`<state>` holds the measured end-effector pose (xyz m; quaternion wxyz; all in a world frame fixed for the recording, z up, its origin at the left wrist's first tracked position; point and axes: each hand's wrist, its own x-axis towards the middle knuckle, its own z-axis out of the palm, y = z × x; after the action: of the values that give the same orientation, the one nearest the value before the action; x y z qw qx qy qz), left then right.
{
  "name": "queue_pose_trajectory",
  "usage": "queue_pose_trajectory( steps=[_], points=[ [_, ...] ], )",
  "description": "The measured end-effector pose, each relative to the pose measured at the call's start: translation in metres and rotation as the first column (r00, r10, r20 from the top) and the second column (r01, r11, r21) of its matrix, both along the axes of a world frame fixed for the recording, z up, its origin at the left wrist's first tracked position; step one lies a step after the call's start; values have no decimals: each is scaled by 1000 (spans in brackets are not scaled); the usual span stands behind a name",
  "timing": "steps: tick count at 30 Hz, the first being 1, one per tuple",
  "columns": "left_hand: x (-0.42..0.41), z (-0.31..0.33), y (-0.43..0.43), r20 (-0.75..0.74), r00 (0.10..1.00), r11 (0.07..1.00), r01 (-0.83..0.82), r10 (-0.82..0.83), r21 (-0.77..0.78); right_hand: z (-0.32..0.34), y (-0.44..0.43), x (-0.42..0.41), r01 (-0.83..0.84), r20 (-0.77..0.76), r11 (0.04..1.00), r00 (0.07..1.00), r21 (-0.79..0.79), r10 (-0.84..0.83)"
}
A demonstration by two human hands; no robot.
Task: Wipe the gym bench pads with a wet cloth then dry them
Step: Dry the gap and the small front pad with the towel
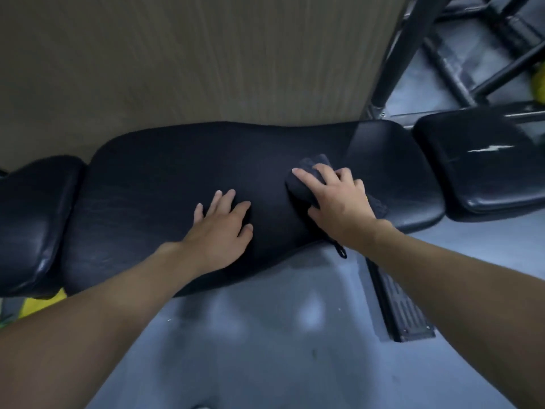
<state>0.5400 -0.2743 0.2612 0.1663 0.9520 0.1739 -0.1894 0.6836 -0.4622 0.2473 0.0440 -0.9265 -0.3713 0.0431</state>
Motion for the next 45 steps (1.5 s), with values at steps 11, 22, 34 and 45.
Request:
queue_pose_trajectory(
  steps=[11,22,34,45],
  points=[
    [167,20,-190,97,982,981,171,-162,-96,45,-186,105,175,-112,966,981,189,-156],
    [252,-16,-241,280,944,981,192,-176,-29,-13,-217,166,41,-18,999,999,34,-41],
    [260,-35,-255,201,935,947,255,-293,195,-20,-173,257,86,71,987,993,133,-96],
    [255,-43,-258,307,906,946,223,-290,236,-25,-251,170,20,155,972,986,233,-58]
  ],
)
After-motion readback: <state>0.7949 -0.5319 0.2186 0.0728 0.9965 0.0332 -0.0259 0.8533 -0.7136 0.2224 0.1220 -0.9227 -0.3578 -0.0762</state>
